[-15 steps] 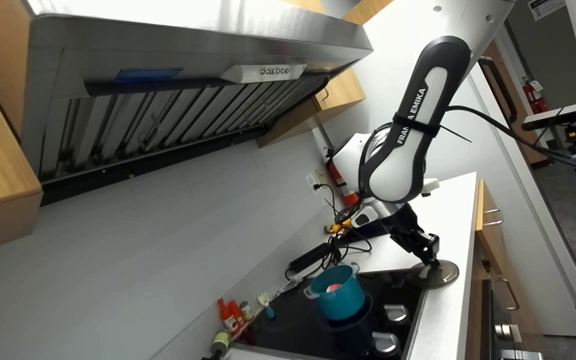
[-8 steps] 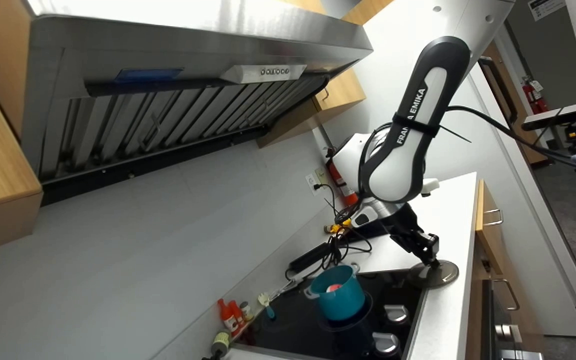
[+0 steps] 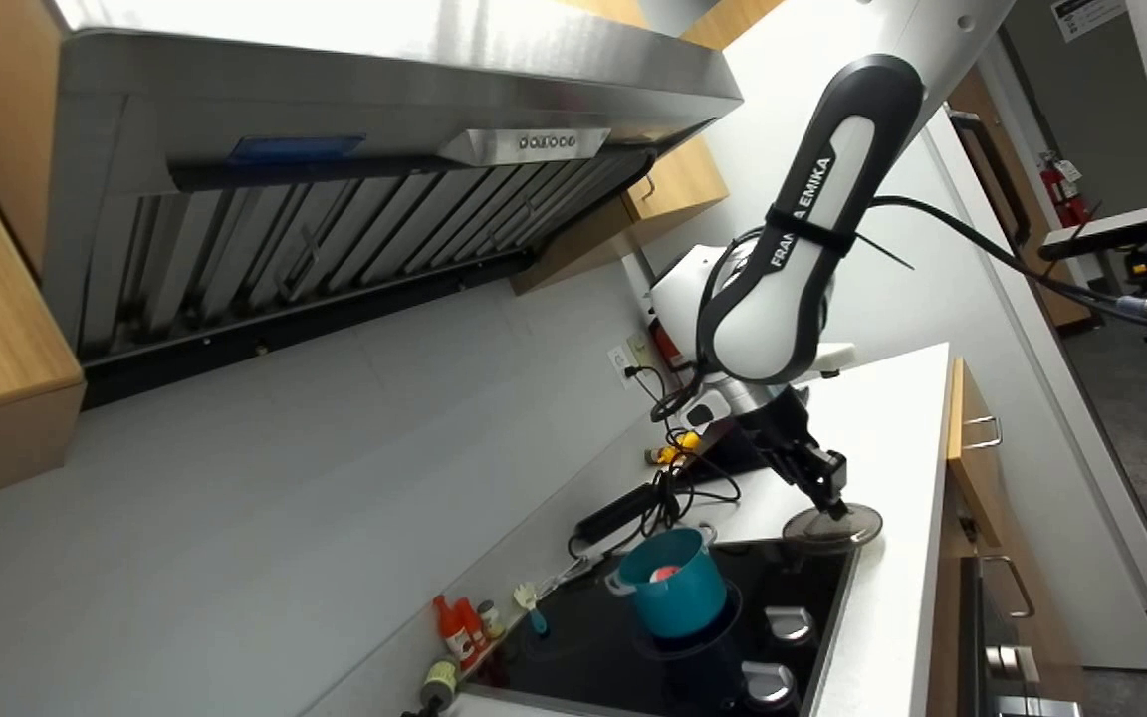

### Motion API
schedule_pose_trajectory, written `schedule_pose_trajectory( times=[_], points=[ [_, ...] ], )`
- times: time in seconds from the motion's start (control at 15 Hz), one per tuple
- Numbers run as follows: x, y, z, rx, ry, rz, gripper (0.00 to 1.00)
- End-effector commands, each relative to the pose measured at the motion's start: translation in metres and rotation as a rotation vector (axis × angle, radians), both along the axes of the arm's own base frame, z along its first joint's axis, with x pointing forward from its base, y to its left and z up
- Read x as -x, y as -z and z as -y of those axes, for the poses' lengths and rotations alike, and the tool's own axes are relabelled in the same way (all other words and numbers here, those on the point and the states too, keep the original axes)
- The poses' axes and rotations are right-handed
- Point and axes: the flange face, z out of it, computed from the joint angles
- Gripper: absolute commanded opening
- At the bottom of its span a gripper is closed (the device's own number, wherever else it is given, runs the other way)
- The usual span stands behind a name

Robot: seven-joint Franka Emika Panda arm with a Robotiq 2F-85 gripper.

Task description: Pick up the lid and place it on top of the blue pot.

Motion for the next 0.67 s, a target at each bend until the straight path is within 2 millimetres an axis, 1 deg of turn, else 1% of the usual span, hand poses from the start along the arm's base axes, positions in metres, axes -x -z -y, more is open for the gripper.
schedule_pose_trajectory(
  times=[0.0, 0.27, 0.6],
  points=[
    [-0.014, -0.025, 0.0, 0.0, 0.053, 0.06, 0.04],
    [-0.027, -0.037, -0.004, 0.008, 0.073, 0.115, 0.04],
    [-0.038, -0.053, -0.008, 0.008, 0.089, 0.169, 0.04]
  ],
)
